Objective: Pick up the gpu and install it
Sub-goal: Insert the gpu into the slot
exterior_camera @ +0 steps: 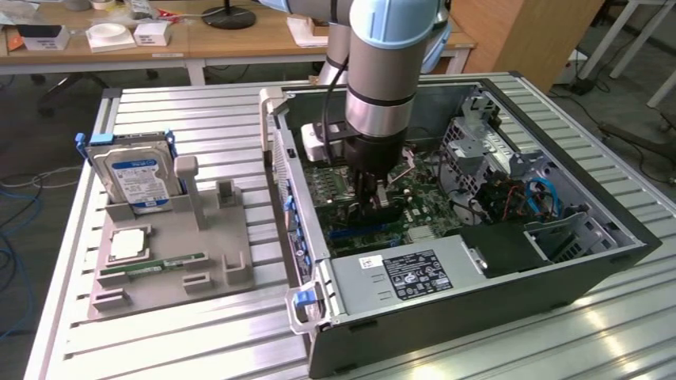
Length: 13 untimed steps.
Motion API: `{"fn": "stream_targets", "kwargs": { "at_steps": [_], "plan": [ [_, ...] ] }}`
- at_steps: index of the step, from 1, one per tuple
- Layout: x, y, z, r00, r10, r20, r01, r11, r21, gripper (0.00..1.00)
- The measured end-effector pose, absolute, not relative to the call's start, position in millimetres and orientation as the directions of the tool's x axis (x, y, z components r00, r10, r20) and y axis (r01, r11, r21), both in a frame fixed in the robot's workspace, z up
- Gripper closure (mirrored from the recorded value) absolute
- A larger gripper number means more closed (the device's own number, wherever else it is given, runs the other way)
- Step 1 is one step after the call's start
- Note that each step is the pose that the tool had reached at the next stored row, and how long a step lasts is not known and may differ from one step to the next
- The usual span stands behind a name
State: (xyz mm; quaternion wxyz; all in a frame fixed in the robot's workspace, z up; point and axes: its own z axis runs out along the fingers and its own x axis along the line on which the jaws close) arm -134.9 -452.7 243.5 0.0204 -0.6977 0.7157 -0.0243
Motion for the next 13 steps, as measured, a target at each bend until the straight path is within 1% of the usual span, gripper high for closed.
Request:
{"fn": "stream_targets", "kwargs": {
  "at_steps": [13],
  "plan": [
    [-135.3, -453.4, 240.9, -0.026, -1.000, 0.005, -0.998, 0.025, -0.063, 0.74]
  ]
}}
